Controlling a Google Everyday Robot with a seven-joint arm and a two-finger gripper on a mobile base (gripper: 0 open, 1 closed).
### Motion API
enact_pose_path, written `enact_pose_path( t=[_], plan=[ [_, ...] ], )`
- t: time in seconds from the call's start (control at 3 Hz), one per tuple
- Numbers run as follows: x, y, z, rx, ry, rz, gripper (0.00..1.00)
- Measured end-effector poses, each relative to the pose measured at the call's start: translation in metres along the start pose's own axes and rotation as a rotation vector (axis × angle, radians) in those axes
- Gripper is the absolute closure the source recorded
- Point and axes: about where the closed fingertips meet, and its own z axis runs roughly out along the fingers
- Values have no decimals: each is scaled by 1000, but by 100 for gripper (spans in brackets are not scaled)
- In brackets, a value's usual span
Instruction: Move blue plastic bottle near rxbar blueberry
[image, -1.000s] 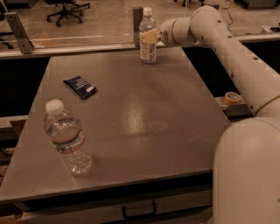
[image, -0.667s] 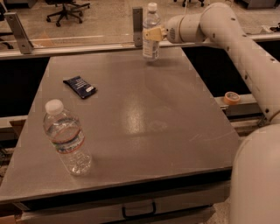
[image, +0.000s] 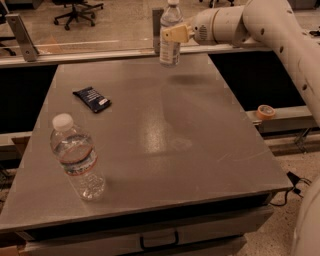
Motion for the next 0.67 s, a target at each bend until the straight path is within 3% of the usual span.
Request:
enact_pose_path(
  t=[0.33,0.67],
  plan=[
    [0,0,1,0,0,0,100],
    [-3,53,13,-124,-2,-21,100]
  ],
)
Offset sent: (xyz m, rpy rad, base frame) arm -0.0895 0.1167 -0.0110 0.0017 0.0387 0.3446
